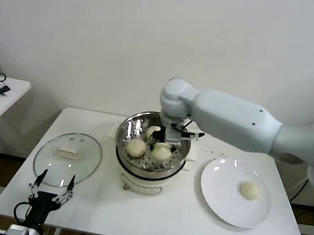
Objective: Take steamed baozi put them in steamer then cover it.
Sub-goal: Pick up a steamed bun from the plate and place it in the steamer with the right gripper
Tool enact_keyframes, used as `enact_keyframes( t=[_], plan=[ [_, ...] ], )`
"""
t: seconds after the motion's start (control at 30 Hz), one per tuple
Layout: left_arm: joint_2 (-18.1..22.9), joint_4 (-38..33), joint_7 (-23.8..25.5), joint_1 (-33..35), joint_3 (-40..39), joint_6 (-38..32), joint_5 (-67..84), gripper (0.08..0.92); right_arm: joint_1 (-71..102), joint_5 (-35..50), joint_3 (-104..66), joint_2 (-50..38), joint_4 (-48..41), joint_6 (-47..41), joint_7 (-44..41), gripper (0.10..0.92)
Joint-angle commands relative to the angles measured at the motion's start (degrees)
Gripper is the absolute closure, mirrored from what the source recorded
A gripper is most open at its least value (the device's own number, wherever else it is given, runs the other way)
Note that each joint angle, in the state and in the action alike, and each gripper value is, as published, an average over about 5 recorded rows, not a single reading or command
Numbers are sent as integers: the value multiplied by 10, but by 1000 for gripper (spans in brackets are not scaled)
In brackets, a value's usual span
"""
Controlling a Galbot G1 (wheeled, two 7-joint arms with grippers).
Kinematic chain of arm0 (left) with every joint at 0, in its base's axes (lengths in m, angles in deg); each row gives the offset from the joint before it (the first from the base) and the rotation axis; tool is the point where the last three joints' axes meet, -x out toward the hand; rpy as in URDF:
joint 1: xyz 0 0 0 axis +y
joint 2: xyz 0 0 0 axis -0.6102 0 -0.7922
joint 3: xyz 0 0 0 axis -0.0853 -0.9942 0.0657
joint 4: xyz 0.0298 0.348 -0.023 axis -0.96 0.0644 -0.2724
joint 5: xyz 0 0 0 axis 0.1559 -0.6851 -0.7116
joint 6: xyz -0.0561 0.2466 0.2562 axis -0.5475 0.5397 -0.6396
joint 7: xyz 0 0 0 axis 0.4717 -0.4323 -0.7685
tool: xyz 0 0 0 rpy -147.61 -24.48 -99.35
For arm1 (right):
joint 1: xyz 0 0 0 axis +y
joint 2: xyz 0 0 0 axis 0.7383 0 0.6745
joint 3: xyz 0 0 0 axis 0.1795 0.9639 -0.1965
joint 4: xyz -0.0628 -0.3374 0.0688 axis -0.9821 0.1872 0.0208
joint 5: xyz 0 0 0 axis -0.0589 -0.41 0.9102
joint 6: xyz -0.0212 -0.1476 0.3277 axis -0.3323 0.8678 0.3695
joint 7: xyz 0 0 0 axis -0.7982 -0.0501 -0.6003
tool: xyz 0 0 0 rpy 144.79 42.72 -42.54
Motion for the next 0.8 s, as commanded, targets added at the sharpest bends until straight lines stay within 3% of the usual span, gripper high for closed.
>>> enact_keyframes(
  t=[0.03,0.47,0.8],
  plan=[
    [-1,3,0,-1,1,0,1,177,27,-19,0,27,2,17,2,321],
    [0,6,0,-2,-2,0,0,177,26,-14,5,19,4,13,-3,307],
    [0,6,-1,-1,-2,-1,0,177,23,-7,-8,13,-8,8,-20,204]
  ],
)
